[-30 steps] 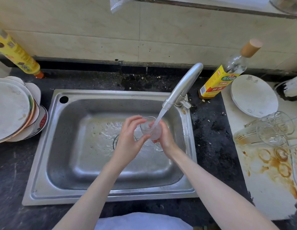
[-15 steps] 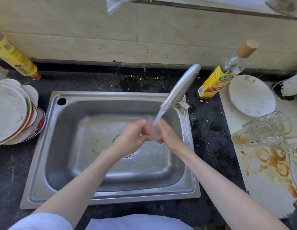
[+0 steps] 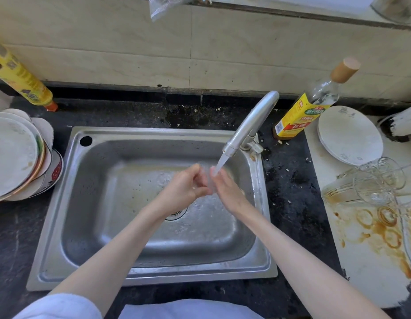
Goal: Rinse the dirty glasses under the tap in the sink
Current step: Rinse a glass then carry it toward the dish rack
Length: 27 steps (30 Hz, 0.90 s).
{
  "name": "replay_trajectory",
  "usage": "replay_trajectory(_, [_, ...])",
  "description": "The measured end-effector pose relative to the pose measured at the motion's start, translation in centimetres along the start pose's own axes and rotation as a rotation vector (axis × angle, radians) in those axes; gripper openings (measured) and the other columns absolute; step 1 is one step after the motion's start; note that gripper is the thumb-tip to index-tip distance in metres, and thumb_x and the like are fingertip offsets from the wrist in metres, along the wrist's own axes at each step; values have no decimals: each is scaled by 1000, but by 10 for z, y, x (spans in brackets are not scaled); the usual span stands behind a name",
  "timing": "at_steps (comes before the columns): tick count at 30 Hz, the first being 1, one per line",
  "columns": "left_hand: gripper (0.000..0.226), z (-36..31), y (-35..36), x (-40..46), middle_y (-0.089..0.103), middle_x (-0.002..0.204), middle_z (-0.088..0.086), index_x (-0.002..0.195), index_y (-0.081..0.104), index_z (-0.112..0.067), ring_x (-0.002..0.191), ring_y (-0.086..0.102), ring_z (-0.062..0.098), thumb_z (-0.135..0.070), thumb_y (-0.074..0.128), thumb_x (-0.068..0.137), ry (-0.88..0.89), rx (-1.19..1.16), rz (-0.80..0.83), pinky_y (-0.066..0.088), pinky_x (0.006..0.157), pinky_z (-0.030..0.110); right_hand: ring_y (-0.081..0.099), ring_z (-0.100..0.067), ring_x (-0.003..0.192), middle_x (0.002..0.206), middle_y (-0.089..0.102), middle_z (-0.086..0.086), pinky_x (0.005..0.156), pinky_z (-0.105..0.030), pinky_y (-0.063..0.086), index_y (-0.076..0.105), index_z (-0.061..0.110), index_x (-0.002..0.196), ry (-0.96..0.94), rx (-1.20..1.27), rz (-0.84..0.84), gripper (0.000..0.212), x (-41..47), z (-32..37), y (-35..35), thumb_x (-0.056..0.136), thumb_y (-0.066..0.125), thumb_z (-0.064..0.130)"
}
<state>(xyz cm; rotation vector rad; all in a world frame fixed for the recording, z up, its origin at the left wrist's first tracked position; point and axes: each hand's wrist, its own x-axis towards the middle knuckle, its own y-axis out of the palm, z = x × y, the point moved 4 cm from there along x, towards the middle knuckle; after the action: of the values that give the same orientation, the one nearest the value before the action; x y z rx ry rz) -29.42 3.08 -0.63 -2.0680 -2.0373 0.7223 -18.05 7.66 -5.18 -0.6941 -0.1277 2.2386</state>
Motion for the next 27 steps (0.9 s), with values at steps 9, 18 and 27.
replay_trajectory(9, [30,-1,-6,9,58,63,-8,63,52,-22,61,51,8,-15,81,68,-46,137,67,40,60,20,36,2,45,55,52,13,48,-19,27,55,28,69,102,141,73,60,-3,4,-11,98,7,50])
replay_trajectory(18, [23,0,15,10,70,87,-8,83,73,-28,83,61,12,-7,68,77,180,475,334,49,77,32,48,-10,46,58,58,-9,45,-19,33,67,15,83,208,318,44,76,-3,-19,-7,94,5,58])
replay_trajectory(27, [20,1,24,9,68,93,-11,93,67,-27,90,60,12,-12,64,80,204,487,452,48,80,30,45,-10,40,50,55,2,38,-17,27,65,27,84,246,347,130,65,-8,-10,-12,97,8,54])
